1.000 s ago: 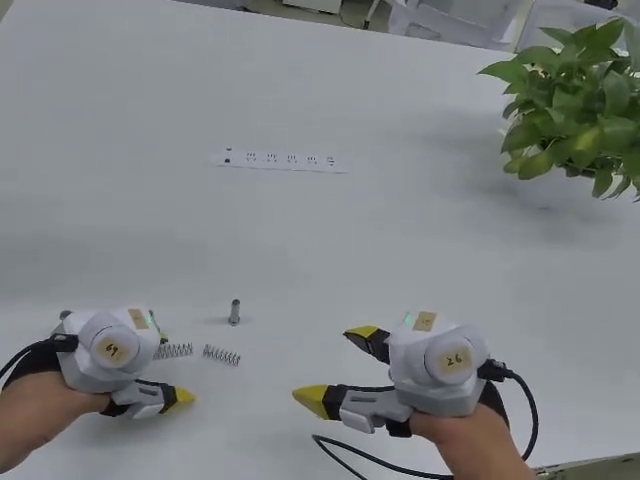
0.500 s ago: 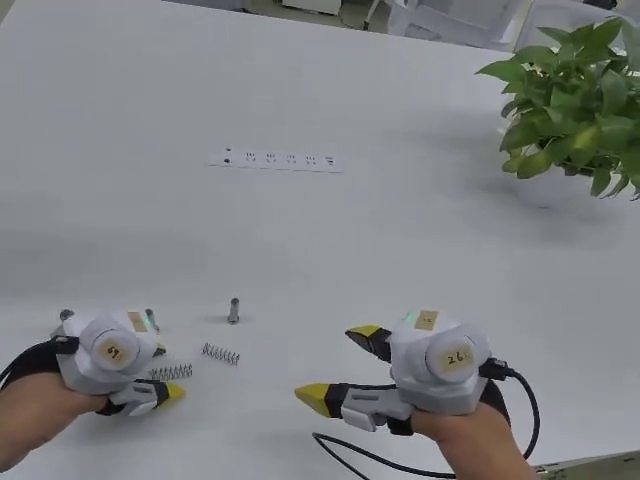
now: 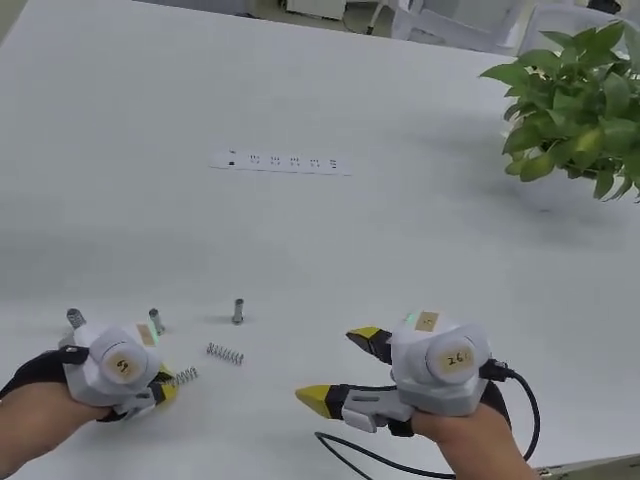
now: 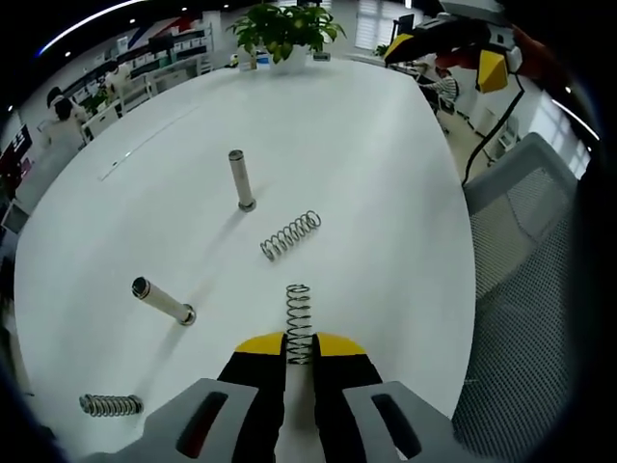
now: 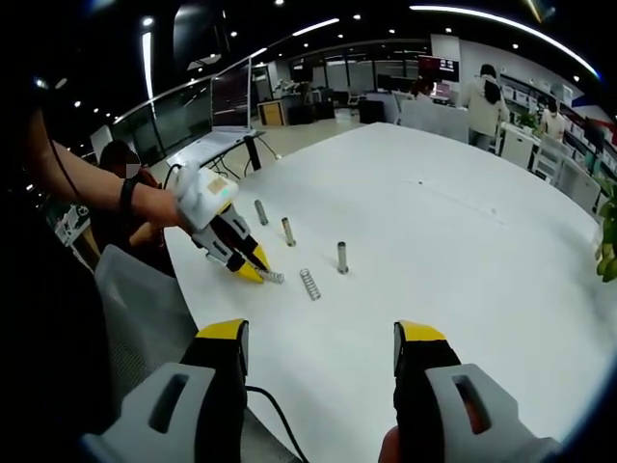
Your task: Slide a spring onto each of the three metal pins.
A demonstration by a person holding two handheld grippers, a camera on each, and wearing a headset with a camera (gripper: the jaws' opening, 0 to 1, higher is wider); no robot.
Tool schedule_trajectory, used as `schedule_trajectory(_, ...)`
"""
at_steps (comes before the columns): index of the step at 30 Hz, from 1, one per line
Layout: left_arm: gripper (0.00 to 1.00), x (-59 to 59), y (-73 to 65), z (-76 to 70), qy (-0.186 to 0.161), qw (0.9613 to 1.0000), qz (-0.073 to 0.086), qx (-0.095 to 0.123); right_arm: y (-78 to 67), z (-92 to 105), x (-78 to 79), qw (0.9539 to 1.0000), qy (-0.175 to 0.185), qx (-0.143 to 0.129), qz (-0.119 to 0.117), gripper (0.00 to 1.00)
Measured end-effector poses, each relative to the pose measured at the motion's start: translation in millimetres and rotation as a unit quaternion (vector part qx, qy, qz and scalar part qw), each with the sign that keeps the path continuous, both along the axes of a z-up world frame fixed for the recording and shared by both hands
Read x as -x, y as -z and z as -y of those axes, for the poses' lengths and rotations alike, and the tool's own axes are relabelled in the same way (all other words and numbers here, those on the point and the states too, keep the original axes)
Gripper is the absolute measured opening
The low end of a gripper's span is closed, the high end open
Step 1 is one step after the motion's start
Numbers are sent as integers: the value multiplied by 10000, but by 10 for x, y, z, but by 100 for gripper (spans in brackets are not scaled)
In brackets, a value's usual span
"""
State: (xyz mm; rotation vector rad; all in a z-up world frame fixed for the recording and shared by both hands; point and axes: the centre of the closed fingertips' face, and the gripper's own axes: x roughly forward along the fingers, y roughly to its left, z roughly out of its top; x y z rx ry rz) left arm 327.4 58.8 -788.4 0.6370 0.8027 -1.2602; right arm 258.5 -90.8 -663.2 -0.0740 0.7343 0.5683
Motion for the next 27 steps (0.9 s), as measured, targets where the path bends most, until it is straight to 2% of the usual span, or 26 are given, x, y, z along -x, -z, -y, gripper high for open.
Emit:
schedule_trajectory(5, 3, -24, -83, -26, -179, 9997, 21, 150, 4, -16, 10, 10000, -27, -9, -1, 59)
schedule_trajectory(13, 3, 83, -213, -74, -210, 9994, 124, 250, 22, -82, 22, 9999, -103, -35, -9, 58)
schedule_trajectory(18, 3, 122, -279, -123, -188, 9992, 300, 210, 24, -131, 34, 9998, -184, -48, -17, 58)
schedule_trajectory(27, 3, 202, -554, -158, -264, 9972, 595, 366, -1, -199, 24, 9996, -281, -93, 20, 56)
